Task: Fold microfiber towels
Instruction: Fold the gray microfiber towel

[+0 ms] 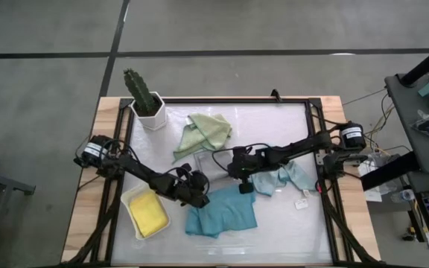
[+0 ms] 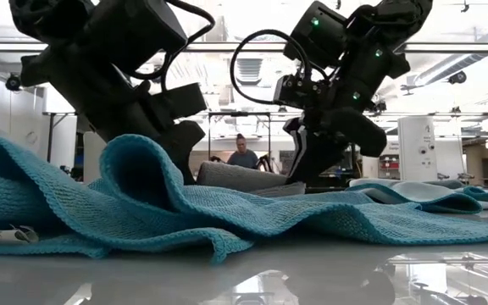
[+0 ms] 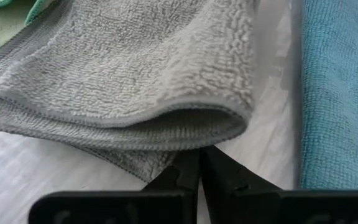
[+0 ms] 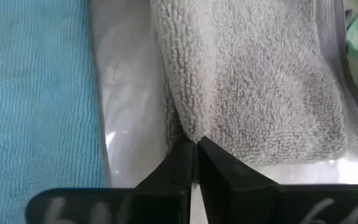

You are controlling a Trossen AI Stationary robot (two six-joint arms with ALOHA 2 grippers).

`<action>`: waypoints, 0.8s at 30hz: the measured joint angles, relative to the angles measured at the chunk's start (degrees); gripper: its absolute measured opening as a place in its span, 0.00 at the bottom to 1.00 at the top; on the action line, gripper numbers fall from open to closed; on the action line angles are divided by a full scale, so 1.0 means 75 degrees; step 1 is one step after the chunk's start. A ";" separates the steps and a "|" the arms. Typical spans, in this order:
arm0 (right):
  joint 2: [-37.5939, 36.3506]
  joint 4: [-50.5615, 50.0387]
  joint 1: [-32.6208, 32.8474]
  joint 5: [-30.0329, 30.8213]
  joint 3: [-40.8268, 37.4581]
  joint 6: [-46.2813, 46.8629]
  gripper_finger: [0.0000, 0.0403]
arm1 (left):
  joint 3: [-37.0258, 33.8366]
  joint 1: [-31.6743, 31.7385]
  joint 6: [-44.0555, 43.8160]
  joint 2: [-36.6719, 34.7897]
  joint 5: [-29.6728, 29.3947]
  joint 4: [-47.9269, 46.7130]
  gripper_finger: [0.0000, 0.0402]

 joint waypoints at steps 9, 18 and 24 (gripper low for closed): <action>0.0035 -0.0001 0.0006 -0.0085 -0.0038 0.0147 0.03 | -0.0020 0.0001 0.0049 -0.0538 0.0917 -0.0798 0.00; 0.0037 -0.0105 0.0003 -0.0408 -0.0055 0.0222 0.11 | -0.0041 0.0035 0.0064 -0.0857 0.0985 -0.1134 0.00; 0.0032 -0.0179 -0.0003 -0.0408 -0.0055 0.0307 0.24 | -0.0041 0.0035 0.0176 -0.0889 0.1287 -0.1096 0.00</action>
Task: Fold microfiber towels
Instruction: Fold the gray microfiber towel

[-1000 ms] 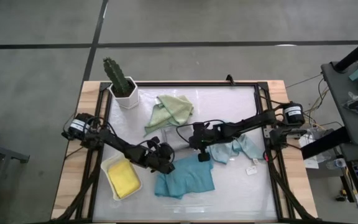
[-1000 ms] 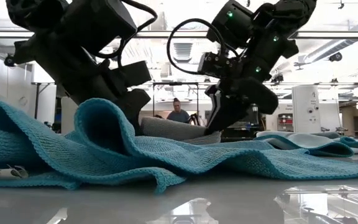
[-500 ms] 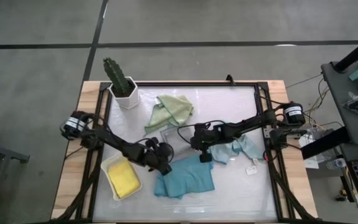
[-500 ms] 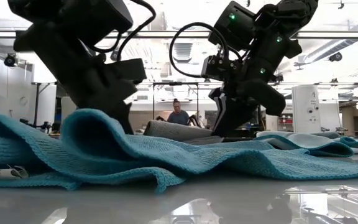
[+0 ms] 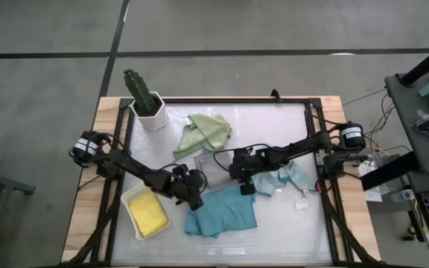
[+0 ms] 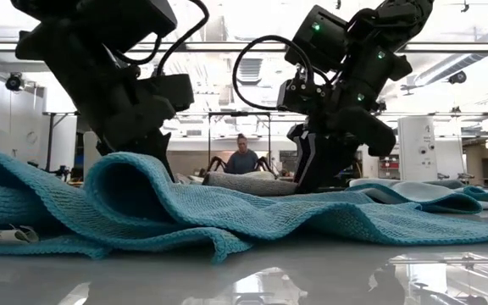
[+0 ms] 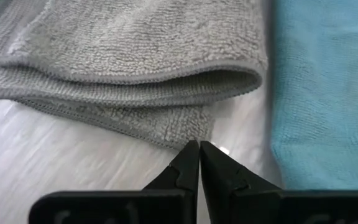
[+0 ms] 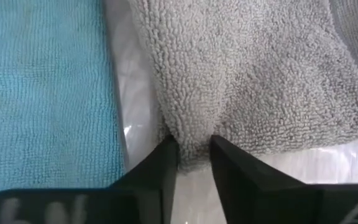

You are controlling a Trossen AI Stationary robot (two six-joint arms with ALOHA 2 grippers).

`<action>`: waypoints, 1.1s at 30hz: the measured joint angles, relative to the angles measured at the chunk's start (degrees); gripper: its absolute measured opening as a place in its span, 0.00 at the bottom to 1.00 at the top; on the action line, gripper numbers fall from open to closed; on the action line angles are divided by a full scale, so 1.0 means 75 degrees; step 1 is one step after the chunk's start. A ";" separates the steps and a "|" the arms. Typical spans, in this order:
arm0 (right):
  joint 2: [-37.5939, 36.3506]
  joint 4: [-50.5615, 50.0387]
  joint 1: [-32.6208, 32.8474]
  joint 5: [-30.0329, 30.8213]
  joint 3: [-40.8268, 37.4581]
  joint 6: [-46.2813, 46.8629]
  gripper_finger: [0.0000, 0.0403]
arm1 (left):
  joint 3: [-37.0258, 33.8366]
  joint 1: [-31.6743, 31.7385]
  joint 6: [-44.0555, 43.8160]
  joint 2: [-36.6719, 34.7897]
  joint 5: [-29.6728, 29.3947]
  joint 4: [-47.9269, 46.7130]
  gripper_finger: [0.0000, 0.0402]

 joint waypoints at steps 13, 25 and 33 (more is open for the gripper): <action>-0.0521 -0.0008 0.0000 0.0003 0.0000 0.0012 0.41 | 0.0029 0.0000 0.0538 -0.0789 0.0094 -0.0318 0.00; -0.0853 -0.0052 0.0003 0.0000 0.0000 0.0210 0.42 | -0.0003 0.0000 0.0899 -0.1784 -0.0071 -0.1328 0.00; -0.0793 -0.0134 0.0003 -0.0062 0.0003 0.0760 0.49 | -0.0009 0.0009 0.0910 -0.0940 -0.0469 -0.1015 0.00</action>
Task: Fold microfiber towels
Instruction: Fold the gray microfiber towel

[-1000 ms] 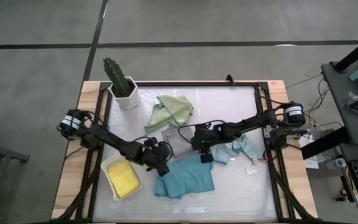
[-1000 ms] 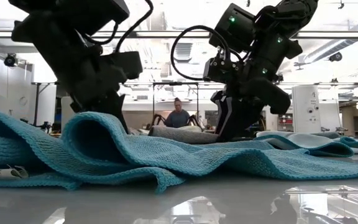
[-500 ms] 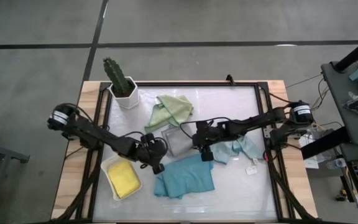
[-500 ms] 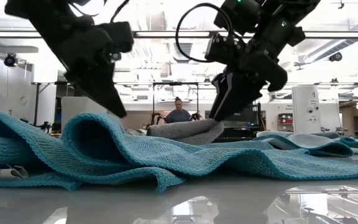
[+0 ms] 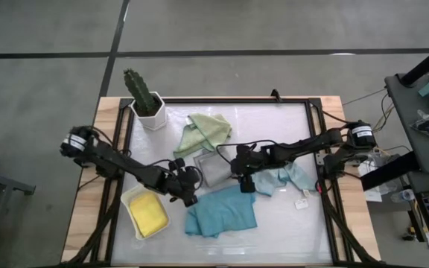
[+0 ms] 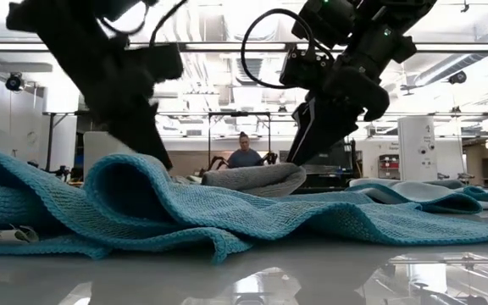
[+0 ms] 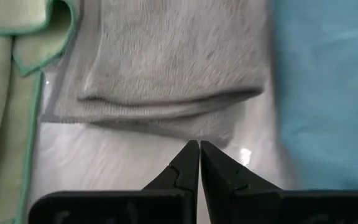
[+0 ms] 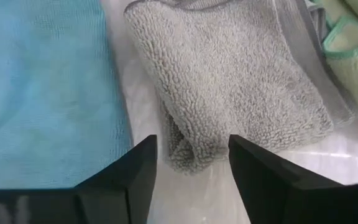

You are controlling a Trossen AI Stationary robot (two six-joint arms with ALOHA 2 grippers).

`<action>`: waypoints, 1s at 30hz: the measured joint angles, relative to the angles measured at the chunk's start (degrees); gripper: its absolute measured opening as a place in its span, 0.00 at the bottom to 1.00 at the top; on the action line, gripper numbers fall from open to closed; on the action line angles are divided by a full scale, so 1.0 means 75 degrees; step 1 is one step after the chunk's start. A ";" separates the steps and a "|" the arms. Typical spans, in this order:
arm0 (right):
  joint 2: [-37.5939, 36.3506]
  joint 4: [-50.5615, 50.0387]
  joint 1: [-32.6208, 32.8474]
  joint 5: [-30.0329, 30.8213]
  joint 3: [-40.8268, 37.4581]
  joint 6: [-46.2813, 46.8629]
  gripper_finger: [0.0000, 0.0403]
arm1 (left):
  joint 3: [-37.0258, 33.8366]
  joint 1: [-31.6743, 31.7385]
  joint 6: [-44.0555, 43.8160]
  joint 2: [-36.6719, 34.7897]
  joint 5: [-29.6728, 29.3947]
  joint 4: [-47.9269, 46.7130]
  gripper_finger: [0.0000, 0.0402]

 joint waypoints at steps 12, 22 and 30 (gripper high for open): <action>-0.0121 -0.0021 0.0015 -0.0746 0.0336 -0.0022 0.65 | -0.0003 0.0014 0.0138 0.0720 -0.0410 0.0182 0.00; -0.0045 -0.0019 -0.0006 -0.1225 0.0469 0.0453 0.67 | -0.0456 0.0064 0.0530 0.0249 -0.0431 0.0552 0.00; 0.0105 -0.0289 -0.0007 -0.1139 0.0469 0.0290 0.71 | -0.0700 0.0058 0.0529 0.0203 -0.0447 0.1127 0.00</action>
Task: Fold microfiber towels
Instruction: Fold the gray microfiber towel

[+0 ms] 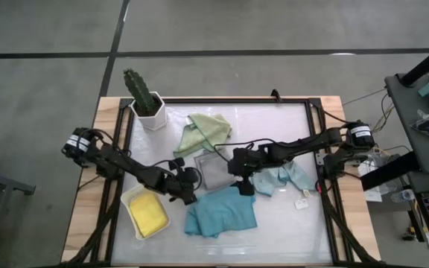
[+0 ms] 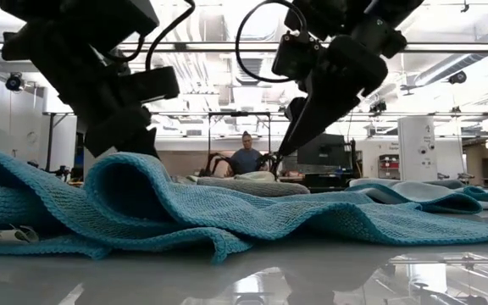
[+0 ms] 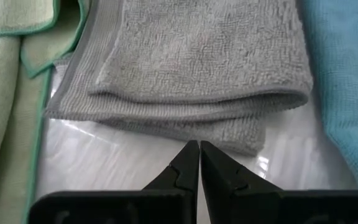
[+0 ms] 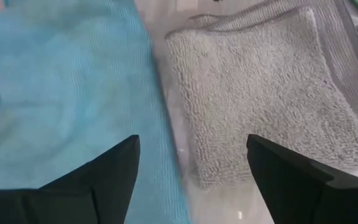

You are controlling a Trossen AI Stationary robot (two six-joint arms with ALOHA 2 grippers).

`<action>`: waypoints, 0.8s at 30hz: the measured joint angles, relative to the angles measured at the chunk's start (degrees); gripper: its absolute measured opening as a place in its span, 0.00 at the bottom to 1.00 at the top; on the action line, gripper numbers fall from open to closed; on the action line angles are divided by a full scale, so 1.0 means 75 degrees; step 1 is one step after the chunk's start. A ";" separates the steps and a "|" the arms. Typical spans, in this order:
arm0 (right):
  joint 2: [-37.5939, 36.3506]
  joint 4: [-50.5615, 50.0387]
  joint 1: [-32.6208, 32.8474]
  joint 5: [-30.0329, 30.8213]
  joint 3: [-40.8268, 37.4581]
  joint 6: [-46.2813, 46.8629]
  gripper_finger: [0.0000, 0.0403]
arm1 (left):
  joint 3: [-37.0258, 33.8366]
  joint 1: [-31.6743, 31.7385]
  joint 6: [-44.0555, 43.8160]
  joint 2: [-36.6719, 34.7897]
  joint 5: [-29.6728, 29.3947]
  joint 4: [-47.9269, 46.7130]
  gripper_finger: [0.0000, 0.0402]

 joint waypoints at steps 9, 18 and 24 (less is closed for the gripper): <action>-0.0032 -0.0642 -0.0268 0.0012 0.0000 0.0260 0.74 | -0.0011 0.0017 0.0055 -0.0334 -0.0013 -0.0019 0.00; -0.0115 -0.1530 -0.0432 0.0017 0.0017 -0.0666 0.83 | -0.0020 0.0169 0.0431 -0.1174 0.0025 -0.0019 0.00; -0.0236 -0.1913 -0.0430 -0.0023 0.0017 -0.1256 0.83 | -0.0327 0.0218 0.0483 -0.1519 0.0031 -0.0013 0.00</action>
